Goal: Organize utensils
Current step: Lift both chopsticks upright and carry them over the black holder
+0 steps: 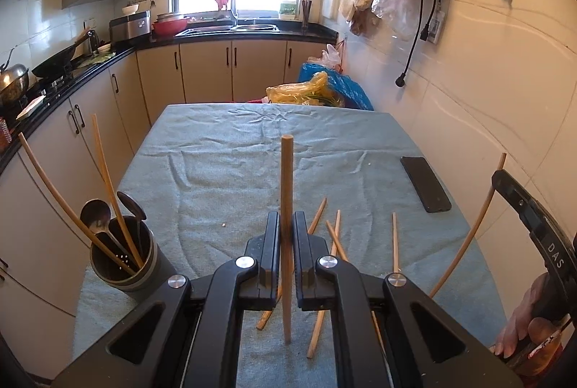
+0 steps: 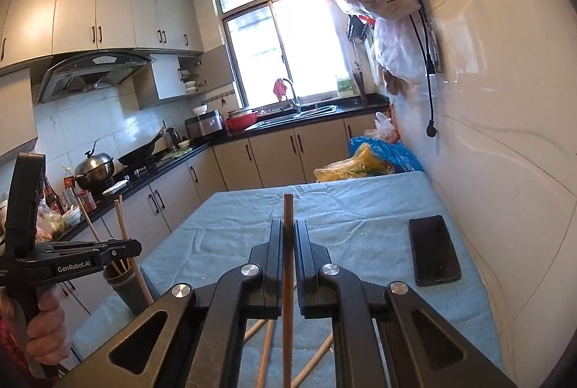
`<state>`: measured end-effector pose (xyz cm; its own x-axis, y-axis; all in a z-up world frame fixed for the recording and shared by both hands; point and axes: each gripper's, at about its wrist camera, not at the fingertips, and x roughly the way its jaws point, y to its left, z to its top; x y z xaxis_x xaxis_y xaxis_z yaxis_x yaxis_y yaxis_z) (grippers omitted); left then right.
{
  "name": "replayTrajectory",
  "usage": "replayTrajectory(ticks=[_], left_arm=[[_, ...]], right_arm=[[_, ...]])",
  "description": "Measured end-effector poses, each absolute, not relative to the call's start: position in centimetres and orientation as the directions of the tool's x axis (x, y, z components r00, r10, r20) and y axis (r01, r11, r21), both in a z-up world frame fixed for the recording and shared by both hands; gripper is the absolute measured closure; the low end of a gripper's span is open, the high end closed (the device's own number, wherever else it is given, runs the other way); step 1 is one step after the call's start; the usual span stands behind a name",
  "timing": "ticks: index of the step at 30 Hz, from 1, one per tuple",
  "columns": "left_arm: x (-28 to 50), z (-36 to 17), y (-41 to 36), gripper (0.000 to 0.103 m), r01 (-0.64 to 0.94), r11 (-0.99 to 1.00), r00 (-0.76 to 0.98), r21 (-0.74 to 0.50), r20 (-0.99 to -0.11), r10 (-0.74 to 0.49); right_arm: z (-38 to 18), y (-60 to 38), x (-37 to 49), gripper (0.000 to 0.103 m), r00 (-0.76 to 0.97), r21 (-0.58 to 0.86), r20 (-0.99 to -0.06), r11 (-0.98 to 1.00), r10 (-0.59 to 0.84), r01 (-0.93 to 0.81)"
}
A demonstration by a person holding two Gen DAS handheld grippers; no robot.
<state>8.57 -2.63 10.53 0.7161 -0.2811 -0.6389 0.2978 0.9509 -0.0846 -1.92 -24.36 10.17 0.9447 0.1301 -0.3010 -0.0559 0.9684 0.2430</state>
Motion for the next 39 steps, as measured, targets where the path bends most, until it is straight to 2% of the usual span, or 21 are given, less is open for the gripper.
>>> replayTrajectory(ticks=[19,28,39], left_arm=[[7.3,13.1,-0.1,0.097,0.282,0.954,0.745,-0.105,-0.602,-0.287],[6.4,16.9,3.7,0.097,0.245,0.963,0.787,-0.108,-0.558,-0.263],[5.6,22.0,9.6,0.097,0.148,0.985,0.866,-0.088,-0.47,-0.172]], right_arm=[[12.5,-21.6,-0.9,0.097,0.941,0.237,-0.265,0.96,0.21,-0.147],[14.6,-19.0,1.1,0.097,0.919,0.28,-0.236,0.928,0.315,-0.246],[18.5,-13.0,4.3,0.097,0.879,0.299,-0.178,0.876,0.442,-0.379]])
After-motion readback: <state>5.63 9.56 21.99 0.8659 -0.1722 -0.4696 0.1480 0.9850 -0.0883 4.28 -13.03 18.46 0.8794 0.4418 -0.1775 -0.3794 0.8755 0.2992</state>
